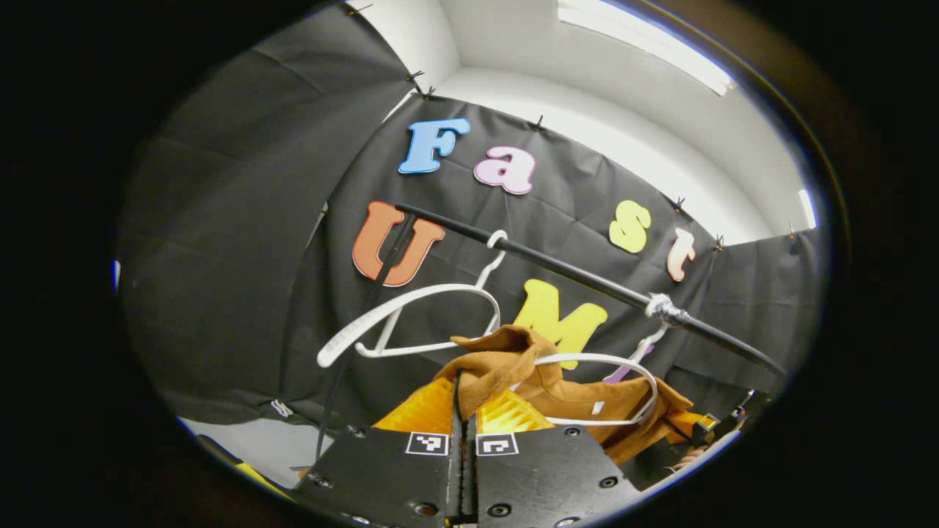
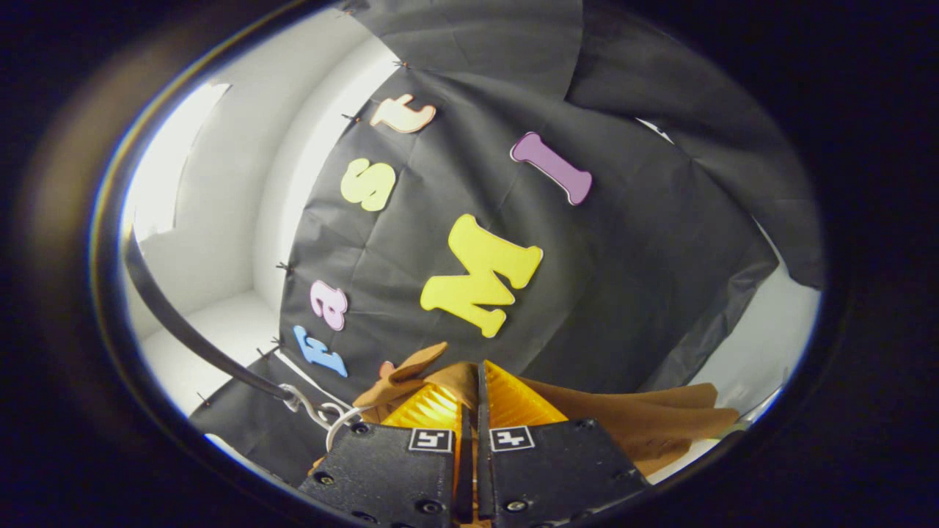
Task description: Grasp the clothes on the hanger with both hands and then place them into the laundry hamper below.
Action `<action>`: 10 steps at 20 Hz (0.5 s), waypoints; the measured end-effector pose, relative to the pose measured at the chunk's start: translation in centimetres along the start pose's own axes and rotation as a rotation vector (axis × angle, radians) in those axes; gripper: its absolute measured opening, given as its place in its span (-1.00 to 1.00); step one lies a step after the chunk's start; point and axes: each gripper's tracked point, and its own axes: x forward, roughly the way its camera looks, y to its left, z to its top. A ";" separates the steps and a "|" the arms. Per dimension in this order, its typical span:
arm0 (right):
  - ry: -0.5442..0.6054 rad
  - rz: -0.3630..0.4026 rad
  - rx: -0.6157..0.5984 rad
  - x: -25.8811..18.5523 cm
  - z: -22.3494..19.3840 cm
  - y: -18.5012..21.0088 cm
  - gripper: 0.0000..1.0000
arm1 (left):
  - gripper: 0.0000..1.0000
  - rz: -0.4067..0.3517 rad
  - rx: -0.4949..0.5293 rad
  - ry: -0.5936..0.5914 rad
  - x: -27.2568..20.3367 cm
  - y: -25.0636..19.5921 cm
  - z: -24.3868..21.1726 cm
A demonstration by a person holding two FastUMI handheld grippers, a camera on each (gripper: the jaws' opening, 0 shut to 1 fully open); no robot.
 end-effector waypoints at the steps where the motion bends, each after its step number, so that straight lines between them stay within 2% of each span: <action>1: 0.013 0.004 0.037 0.4 -0.1 -0.2 -0.89 | -1.00 0.006 -0.005 -0.002 0.1 0.3 0.2; 3: 0.021 0.022 0.103 1.0 0.2 -0.4 -0.89 | -1.00 0.012 -0.005 -0.013 0.1 0.8 0.9; 10: 0.043 0.053 0.132 3.2 1.7 -0.5 -0.89 | -1.00 0.015 -0.025 -0.007 1.6 2.3 1.0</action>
